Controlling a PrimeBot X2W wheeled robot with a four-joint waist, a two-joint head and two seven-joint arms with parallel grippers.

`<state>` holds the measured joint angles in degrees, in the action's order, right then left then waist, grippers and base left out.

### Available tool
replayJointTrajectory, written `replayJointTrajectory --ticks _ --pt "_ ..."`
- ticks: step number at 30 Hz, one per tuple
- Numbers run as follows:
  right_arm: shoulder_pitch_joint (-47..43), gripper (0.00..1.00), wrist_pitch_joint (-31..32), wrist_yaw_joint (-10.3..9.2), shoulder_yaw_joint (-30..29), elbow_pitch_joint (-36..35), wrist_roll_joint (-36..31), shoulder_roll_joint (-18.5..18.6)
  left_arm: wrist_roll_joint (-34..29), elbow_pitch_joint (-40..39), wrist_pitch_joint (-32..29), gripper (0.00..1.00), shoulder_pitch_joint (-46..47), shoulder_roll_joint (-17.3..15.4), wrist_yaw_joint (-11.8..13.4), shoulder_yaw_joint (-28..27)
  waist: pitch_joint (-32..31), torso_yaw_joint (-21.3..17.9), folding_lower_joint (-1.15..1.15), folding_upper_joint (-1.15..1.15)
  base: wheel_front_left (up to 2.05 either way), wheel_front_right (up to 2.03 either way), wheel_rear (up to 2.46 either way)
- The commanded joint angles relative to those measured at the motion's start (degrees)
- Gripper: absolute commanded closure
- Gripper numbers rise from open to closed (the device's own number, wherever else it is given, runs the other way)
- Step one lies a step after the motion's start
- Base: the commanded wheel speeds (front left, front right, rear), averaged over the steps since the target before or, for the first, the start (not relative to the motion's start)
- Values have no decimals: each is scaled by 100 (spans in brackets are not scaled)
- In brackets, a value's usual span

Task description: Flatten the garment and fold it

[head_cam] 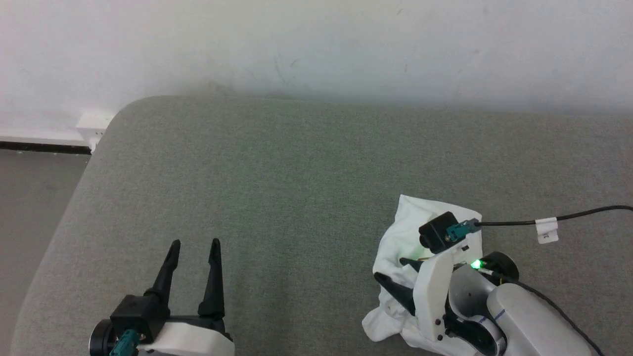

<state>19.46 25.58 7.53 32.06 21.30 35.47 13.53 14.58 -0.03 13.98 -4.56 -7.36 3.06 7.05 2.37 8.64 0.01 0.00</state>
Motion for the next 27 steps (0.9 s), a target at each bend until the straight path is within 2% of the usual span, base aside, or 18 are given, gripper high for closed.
replayJointTrajectory --ticks 1,5,9,15,20,24,27 --pt "72 0 -53 -4 26 -58 -47 60 27 13 35 0 73 18 2 -18 -5 -40 -1 0 0 0 0" --pt "22 0 -612 -4 234 -737 -448 475 27 12 54 0 52 13 37 -56 -59 -181 -1 0 0 0 0" --pt "-172 0 -1281 -4 -125 -1352 -870 717 19 -17 65 0 37 -15 56 -82 -90 -344 -1 0 0 0 0" --pt "-780 0 -1978 -4 -1535 -1855 -1167 570 20 -64 74 0 22 -34 94 -111 -99 -495 -1 0 0 0 0" --pt "-1325 0 -2057 -4 -2932 -1976 -1008 277 39 -86 81 0 -3 -51 107 -135 -95 -552 -1 0 0 0 0" --pt "-1685 0 -1724 -4 -3988 -1851 -576 20 74 -92 85 0 -21 -50 136 -182 -83 -564 -1 0 0 0 0" --pt "-1862 0 -1159 -4 -4561 -1568 -147 -109 90 -102 87 0 -26 -41 153 -195 -75 -553 -1 0 0 0 0"
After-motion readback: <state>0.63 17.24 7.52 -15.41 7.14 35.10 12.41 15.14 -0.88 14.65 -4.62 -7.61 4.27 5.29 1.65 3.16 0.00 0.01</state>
